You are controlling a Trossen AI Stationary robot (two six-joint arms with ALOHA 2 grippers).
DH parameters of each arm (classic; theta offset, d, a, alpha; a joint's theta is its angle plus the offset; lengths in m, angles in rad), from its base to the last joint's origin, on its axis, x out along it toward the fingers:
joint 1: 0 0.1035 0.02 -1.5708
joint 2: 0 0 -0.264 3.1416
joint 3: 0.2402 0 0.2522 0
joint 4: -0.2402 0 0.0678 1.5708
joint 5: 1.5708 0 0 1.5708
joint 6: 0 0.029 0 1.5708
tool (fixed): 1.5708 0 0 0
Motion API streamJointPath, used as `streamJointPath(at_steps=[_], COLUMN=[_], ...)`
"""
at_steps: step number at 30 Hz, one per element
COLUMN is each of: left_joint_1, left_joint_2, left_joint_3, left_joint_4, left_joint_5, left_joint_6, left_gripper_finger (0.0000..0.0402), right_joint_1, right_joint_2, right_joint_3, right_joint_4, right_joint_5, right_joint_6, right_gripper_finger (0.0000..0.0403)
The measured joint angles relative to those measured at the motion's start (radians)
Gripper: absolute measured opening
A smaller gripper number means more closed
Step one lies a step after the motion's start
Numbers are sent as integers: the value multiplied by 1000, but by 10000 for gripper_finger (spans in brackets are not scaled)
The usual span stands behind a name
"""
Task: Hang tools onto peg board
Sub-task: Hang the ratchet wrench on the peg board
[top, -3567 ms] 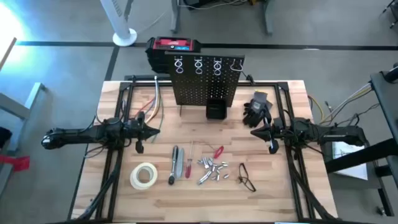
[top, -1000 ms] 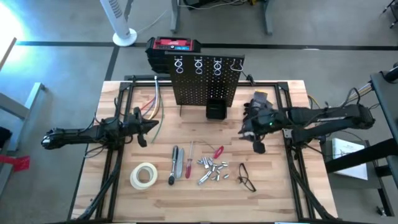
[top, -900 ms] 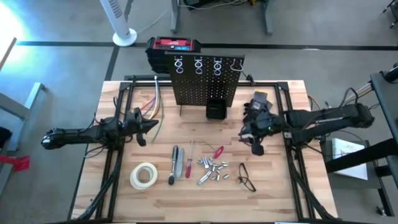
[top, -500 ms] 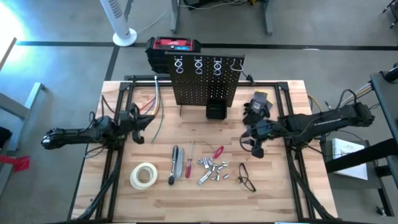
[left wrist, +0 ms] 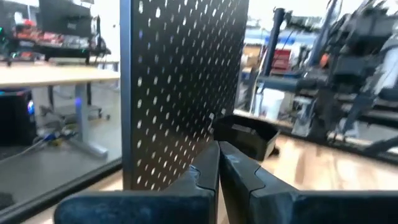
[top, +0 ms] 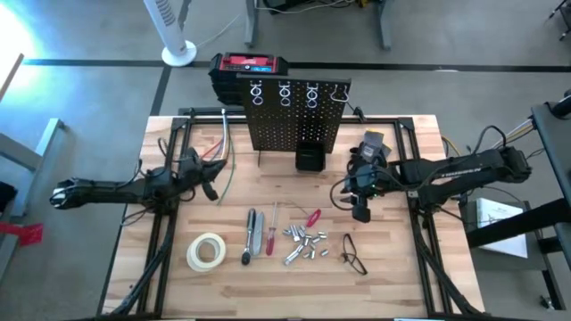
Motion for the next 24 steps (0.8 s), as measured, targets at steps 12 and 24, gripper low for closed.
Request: streamJointPath(at_steps=[12,24], left_joint_1=[-2,-134], left_joint_2=[253,436], left_joint_3=[0,0], left_joint_4=[61,223], left_joint_5=[23,97], left_joint_6=[-168,-260], left_gripper_finger=[0,0], right_joint_1=[28,122], right_joint_2=[82,110], right_joint_3=[-195,-196], right_joint_4=[409,496], right_joint_5=[39,28], right_joint_6=[114,248], right_gripper_finger=[93,98])
